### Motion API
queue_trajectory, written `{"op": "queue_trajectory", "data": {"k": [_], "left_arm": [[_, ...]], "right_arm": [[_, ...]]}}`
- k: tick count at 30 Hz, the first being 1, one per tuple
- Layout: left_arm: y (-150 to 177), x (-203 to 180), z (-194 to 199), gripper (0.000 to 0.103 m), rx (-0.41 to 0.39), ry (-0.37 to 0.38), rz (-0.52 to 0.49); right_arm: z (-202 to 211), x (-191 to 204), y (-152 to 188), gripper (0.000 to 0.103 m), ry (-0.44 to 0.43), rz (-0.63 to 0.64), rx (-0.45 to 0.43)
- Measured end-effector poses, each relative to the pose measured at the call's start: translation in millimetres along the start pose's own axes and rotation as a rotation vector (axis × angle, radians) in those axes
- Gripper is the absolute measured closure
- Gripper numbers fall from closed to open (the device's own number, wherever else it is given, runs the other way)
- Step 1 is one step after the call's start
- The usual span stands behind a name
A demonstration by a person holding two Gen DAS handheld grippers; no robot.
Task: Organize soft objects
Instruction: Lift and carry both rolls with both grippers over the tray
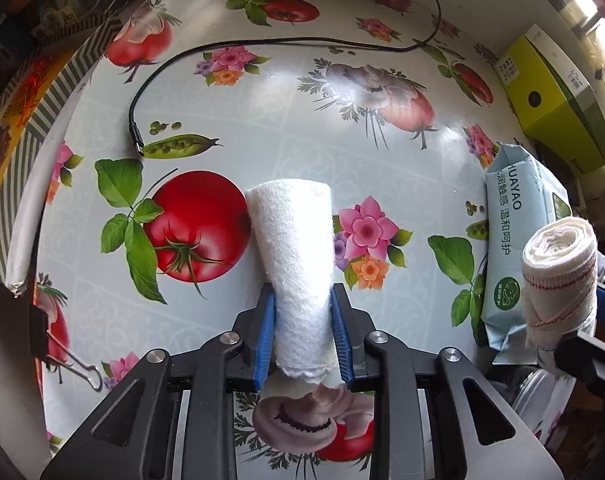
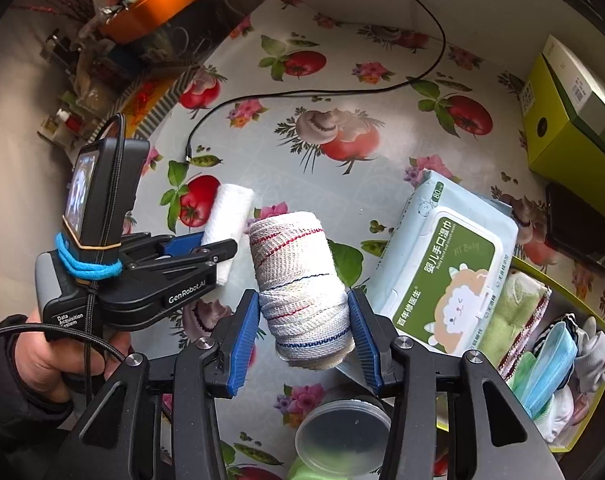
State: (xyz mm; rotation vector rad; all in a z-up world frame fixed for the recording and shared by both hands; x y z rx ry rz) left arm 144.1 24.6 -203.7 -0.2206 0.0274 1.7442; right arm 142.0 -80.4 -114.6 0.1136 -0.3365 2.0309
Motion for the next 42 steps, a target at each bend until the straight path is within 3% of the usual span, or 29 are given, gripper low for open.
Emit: {"op": "queue_trajectory", "data": {"k": [9,26,42], "left_arm": [[5.5,-10.5,39.5,0.077,-0.073,0.002,-0.043],[28.3,-43.2,105.4,0.078,-0.162,0.079,-0.089],[48.7,-123.6,125.0,0.078,-0.177,0.12,-0.228]], "right_arm": [[23.1,-4.9,11.0,0.059,-0.005,-0.027,-0.051],[68.9,-26.0,48.7,0.059,0.003,-0.098,-0.144],[106.2,-70.1,94.2,0.059,0.03,-0.209,-0.219]]}}
Point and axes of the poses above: each gripper's, at about its wrist camera, not at the fingertips, and z roughly against the way its jaws point, x to its left, y to its underside, the point moved 9 cm from there along -z, roughly the way its jaws point, and after that the axes turned 7 degrees about x, right-handed, at the moved point
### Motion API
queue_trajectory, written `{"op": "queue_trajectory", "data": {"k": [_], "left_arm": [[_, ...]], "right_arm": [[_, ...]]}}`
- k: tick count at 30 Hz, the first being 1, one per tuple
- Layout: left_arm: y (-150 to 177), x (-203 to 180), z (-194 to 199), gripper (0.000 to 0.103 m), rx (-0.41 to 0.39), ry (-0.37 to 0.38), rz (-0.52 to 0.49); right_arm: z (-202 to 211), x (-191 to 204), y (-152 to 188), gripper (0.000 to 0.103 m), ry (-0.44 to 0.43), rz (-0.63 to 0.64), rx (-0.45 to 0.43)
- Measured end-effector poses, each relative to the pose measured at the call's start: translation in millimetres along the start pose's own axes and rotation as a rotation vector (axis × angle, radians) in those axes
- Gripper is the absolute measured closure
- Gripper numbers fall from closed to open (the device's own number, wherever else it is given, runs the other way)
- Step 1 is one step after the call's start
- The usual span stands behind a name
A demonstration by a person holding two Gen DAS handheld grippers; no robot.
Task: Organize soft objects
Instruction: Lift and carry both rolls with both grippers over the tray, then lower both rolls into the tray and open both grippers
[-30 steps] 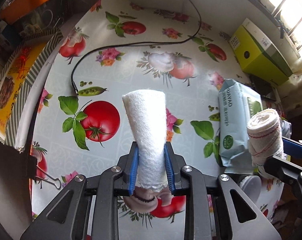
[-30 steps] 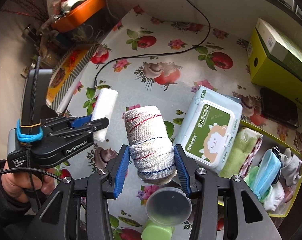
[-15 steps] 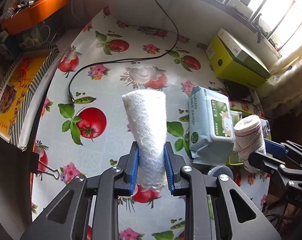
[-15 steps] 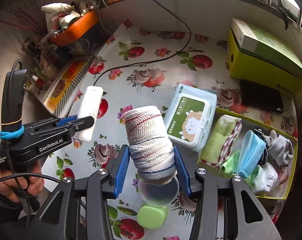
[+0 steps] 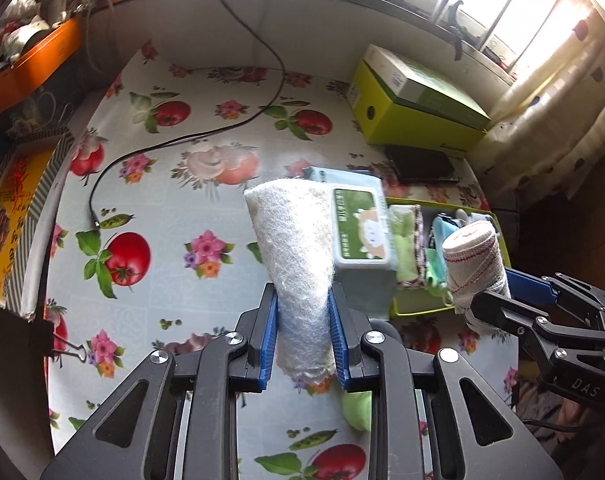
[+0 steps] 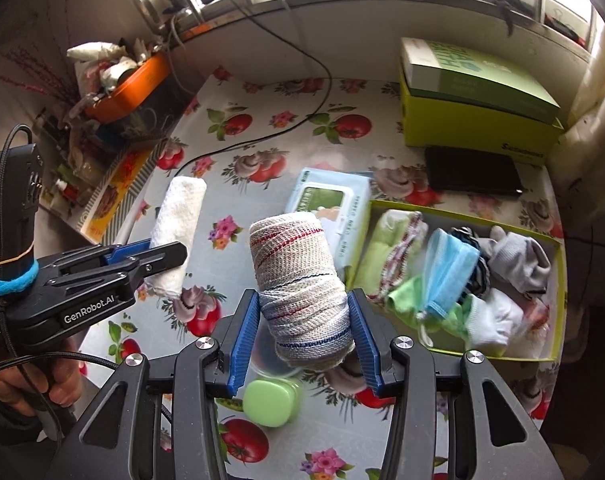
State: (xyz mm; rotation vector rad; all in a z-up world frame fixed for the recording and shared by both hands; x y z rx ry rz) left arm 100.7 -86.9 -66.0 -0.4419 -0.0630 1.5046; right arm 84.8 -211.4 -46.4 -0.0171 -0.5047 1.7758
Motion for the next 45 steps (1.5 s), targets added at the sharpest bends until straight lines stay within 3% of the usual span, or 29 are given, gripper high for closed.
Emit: {"op": "queue_trajectory", "data": {"k": [27,45], "left_arm": [[-9.1,-118.3,-37.3,0.078,0.092,0.078,-0.179],[-36.7,-156.9,-105.7,0.078,0.205,0.11,-0.175]], "right_arm": [[21.4,-124.9,43.3,0.059,0.063,-0.265,-0.034],[-28.7,-178.7,17.6,0.059,0.06,-0.377,0.0]]}}
Point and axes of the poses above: each gripper's, at about its wrist camera, not at the fingertips, and z roughly against the way its jaws point, x to its left, y to its underside, the point moved 9 cm from there along -z, roughly the way its jaws point, and after that the axes turned 7 degrees about x, right-handed, at the moved point
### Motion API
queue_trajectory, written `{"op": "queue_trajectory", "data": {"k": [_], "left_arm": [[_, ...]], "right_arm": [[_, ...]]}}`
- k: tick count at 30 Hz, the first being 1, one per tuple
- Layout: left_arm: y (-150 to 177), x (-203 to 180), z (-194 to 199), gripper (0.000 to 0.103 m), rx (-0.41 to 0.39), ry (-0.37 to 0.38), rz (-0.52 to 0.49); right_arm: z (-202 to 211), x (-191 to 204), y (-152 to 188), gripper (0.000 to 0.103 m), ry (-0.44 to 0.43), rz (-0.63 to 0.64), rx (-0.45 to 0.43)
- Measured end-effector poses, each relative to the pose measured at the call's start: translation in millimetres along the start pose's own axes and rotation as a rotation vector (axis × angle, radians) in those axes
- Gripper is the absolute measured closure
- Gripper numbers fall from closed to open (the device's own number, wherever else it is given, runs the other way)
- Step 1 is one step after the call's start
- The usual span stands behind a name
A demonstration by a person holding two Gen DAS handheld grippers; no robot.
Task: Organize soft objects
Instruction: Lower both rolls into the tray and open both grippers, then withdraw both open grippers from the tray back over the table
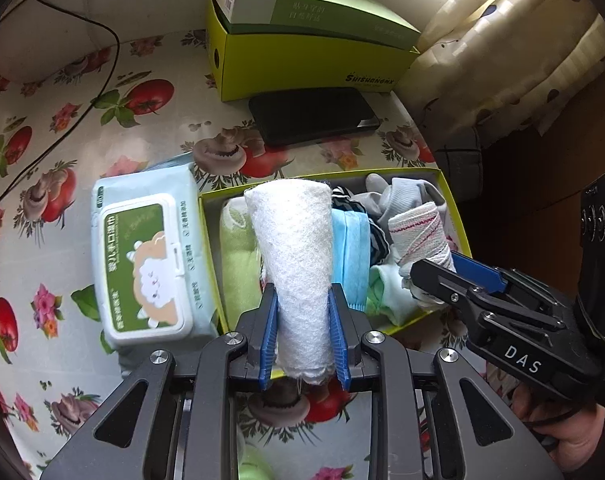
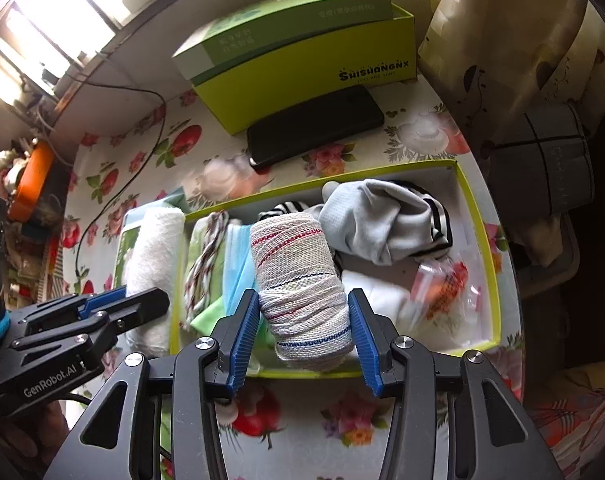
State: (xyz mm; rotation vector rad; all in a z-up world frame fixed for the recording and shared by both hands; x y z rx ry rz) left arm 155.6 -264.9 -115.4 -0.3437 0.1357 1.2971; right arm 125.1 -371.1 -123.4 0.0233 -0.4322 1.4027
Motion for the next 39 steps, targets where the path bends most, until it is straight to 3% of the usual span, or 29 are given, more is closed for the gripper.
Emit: {"op": "queue_trajectory", "data": {"k": [14,23,30,39], "left_arm": [[-7.0,-2.9,-40.8,0.074,0.101,0.075,0.059],[-6.1,-2.7,-19.8,0.065,0.057,0.067,0.042],[7.2,-3.9,3.4,0.064,0.024,0.027,0.012],[31.7,-2.7,25.3,0.064,-0.005,-0.011,-0.021]], "right_arm": [[-27.4,-5.2,-8.8,0.054,-0.004,0.005,0.046],[2.6,-2.0,-4.6,0.051,0.002,0.018,-0.007],[21.1,9.7,10.2,0.042,0.018,0.052,-0.019],[40.4,26.9,34.2,0.041,0.037,0.09,-0.027]]}}
Point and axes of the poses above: each gripper's, at about its wrist camera, not at the fingertips, and z roughly against the way its jaws point, x to its left, y to its underside, the point moved 9 cm from there along -z, roughly the way its jaws point, and after that the axes turned 7 degrees about x, right-handed, at the moved point
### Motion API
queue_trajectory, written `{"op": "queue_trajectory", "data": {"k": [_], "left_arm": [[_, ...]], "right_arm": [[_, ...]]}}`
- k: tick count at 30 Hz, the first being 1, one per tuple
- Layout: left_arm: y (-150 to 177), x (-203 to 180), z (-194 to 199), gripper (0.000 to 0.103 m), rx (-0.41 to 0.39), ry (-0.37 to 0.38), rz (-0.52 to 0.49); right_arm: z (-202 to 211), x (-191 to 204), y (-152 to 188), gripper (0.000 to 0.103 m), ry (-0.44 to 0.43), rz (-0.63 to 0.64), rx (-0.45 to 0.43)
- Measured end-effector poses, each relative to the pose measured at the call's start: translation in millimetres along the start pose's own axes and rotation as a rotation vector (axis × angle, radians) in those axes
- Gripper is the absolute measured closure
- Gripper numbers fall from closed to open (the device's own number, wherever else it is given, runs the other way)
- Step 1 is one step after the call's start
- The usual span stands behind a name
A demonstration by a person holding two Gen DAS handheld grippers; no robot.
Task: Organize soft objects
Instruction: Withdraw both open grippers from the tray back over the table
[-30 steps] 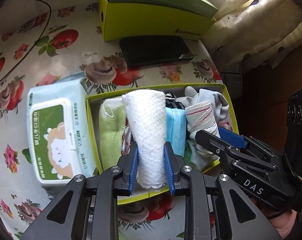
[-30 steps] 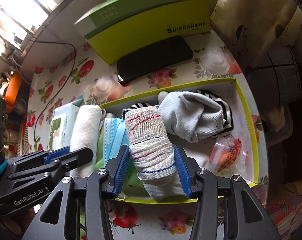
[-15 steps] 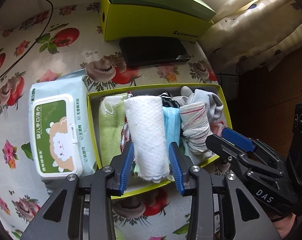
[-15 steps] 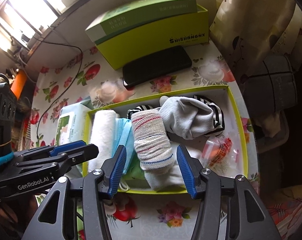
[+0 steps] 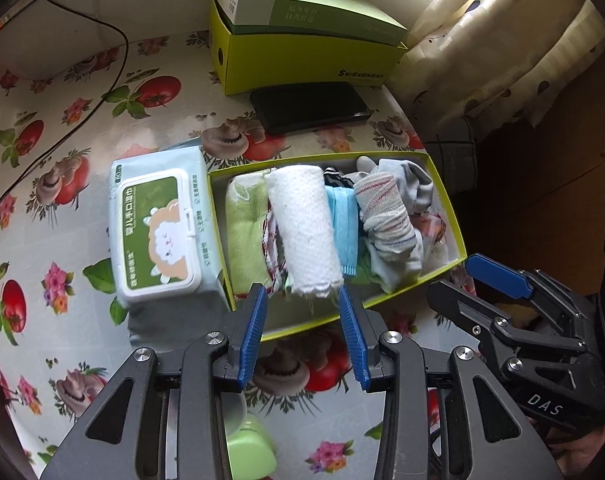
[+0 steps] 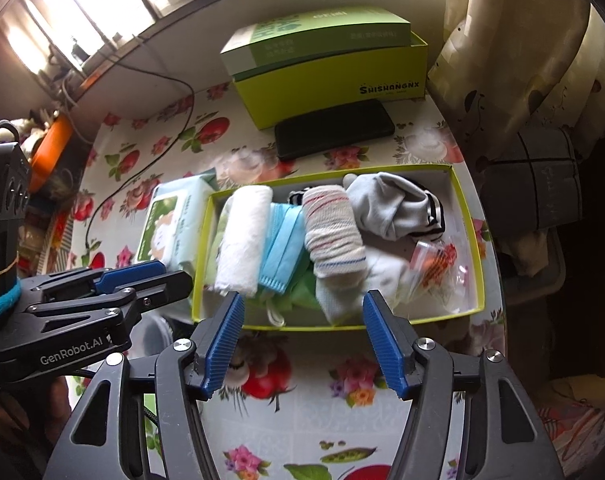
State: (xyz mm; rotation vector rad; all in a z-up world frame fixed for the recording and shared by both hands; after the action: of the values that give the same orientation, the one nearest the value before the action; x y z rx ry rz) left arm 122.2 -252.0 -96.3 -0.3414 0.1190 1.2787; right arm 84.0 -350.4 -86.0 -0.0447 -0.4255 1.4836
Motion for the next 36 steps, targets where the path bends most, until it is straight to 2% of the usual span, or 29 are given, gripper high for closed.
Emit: {"op": "queue_trajectory", "data": {"k": [14,36], "left_arm": [[35.9,13.3,22.3,0.064,-0.023,-0.099,-0.054],[55.3,12.3,38.9,0.064,-0.06,-0.108,-0.076]], "right_arm": [[10.4,30.2,35.5,0.04,0.005,0.043,0.011],[26.6,53.0,58.6,0.039,0.048,0.083,-0.012]]}}
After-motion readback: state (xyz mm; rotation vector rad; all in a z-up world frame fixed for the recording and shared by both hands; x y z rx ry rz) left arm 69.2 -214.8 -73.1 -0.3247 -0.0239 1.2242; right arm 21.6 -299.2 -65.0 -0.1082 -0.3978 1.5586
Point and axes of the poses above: each gripper's, at about its wrist camera, not at the fingertips, and z roughly against the way its jaws point, x to its left, y to its underside, the point moved 9 cm from there along -z, roughly the way its jaws point, and after that the axes turned 7 degrees about x, right-handed, at the moved point
